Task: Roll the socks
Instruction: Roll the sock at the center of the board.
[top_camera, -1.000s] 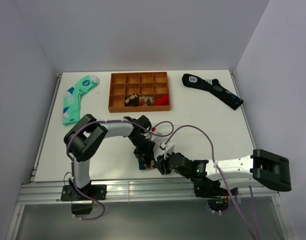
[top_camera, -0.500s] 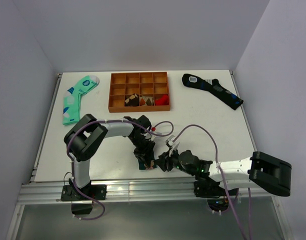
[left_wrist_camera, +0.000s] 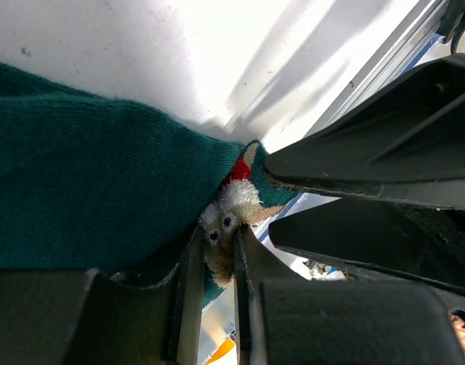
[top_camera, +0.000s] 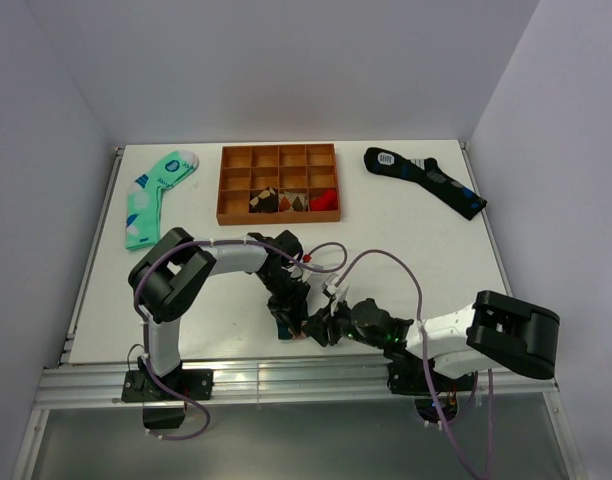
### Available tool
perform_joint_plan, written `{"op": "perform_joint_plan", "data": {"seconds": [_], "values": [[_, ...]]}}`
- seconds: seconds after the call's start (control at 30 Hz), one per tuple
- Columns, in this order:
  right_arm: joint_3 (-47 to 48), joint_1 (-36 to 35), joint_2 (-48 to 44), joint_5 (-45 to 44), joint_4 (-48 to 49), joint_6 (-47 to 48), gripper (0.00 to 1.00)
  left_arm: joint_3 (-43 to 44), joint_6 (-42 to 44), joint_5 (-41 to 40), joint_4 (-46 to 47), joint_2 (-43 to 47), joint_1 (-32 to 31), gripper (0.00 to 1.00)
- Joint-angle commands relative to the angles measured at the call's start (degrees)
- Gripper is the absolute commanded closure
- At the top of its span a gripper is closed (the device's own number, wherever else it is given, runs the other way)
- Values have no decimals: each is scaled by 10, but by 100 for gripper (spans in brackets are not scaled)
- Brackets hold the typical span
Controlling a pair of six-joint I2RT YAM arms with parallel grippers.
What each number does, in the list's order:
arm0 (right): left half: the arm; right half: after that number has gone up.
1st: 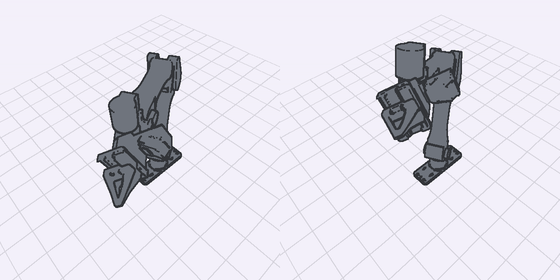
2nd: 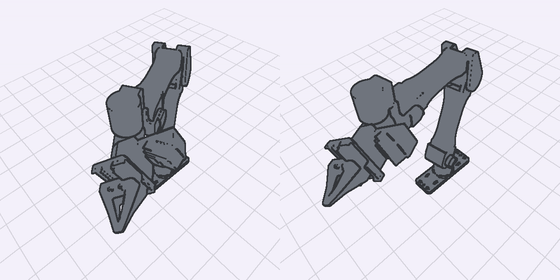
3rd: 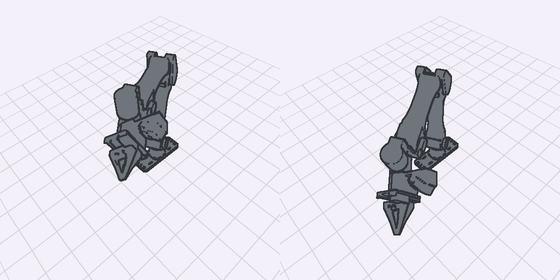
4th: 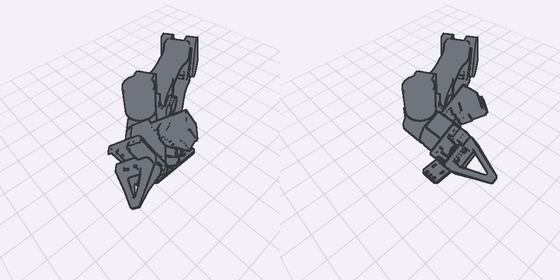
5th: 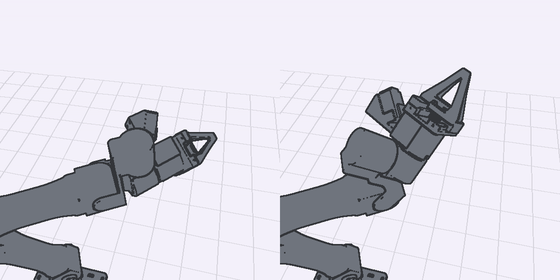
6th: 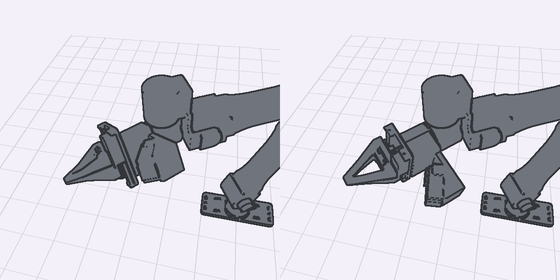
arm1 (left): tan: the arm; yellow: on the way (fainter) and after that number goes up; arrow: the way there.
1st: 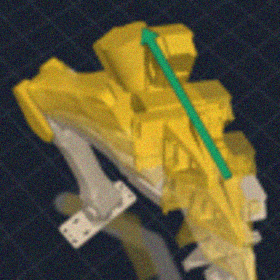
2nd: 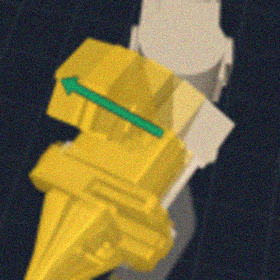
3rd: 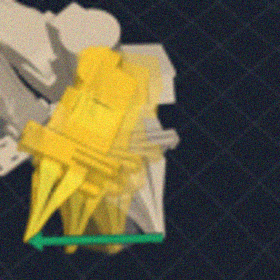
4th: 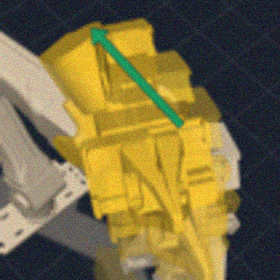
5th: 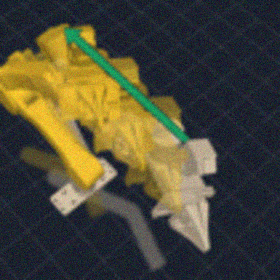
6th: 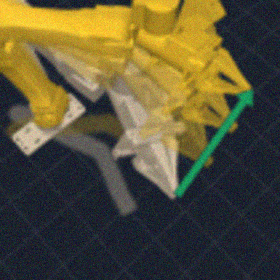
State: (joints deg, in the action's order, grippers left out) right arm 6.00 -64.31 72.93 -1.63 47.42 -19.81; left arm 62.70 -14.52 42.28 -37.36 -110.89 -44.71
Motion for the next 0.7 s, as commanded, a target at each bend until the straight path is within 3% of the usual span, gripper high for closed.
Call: {"op": "perform_joint_plan", "data": {"seconds": [0.0,0.4,0.47,0.6,0.67], "values": [[4,5,21,6,56,14,53,-21,43,-179,22,-45,9,96],[-6,6,70,-15,92,-2,57,-19,44,-176,22,-49,9,96],[-5,5,72,-17,88,-8,61,-20,43,-178,23,-46,9,96],[5,6,82,-18,66,-16,87,-22,40,-183,26,-36,9,95],[14,6,91,-19,54,-21,89,-23,37,-187,27,-35,9,94]]}}
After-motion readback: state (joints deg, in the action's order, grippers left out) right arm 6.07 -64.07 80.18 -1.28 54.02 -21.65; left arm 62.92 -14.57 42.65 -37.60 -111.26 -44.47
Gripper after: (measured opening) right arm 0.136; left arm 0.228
